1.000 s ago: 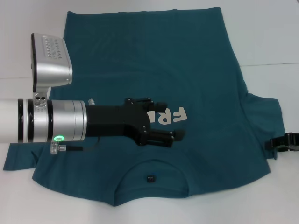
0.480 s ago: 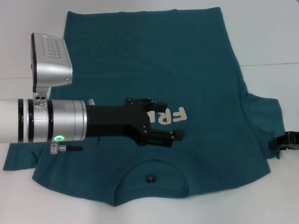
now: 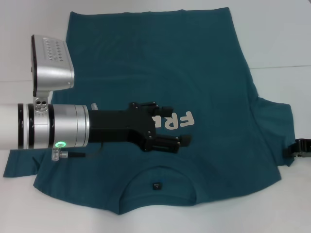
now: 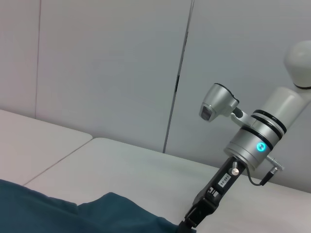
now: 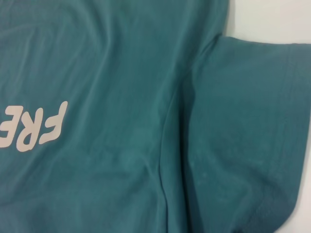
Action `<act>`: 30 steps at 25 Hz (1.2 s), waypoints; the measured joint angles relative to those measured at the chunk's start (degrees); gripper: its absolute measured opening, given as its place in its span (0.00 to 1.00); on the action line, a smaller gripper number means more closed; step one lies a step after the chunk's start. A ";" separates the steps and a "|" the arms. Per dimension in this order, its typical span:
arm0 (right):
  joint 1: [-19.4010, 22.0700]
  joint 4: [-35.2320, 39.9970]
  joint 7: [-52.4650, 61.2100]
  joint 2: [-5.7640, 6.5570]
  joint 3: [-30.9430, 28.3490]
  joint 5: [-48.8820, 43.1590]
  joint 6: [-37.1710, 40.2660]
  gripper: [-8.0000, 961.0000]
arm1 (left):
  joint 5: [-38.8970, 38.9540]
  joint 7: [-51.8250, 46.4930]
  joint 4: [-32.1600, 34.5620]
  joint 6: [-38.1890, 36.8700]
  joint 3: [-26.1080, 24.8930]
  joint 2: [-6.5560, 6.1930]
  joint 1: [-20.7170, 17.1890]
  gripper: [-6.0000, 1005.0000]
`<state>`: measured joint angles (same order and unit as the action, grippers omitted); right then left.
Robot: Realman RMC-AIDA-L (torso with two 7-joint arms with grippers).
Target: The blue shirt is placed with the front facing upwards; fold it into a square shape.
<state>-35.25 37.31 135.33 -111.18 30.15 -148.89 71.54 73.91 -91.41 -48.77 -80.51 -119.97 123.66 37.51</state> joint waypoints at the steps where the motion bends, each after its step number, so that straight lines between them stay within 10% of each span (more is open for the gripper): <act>1: 0.07 0.07 0.00 0.00 -0.01 0.00 0.00 0.13 | 0.00 0.01 0.00 0.00 0.00 0.00 -0.02 0.91; 30: 1.42 1.27 0.07 1.59 -0.41 0.04 -3.37 0.05 | 0.29 -0.42 0.00 0.00 0.18 0.17 0.02 0.91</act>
<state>-33.83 38.58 135.41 -109.59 29.73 -148.85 68.17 74.21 -91.83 -48.78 -80.51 -119.80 123.84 37.53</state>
